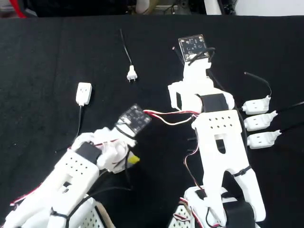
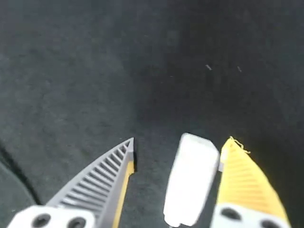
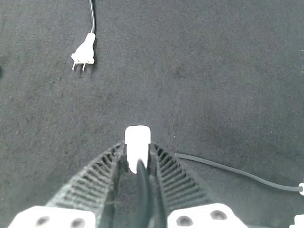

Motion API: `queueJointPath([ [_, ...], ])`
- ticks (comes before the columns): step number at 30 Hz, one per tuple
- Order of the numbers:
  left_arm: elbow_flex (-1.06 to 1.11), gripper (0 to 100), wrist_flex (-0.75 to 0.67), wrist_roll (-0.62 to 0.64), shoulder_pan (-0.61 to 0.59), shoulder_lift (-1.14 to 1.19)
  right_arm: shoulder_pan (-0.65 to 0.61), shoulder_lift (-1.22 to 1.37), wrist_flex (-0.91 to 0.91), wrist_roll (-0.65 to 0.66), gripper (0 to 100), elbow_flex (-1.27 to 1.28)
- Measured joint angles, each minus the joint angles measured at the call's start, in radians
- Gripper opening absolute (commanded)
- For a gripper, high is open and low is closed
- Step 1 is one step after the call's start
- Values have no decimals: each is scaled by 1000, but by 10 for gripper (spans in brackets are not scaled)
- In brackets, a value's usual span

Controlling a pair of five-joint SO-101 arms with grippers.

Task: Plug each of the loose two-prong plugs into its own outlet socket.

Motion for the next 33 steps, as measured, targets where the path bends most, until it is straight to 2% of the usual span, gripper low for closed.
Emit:
queueJointPath([
  [11,37,296,0,-74,-15,-15,0,0,0,0,12,0],
  [22,37,296,0,-229,-133,-15,0,0,0,0,12,0],
  [33,37,295,0,-193,-183,-15,0,0,0,0,12,0],
])
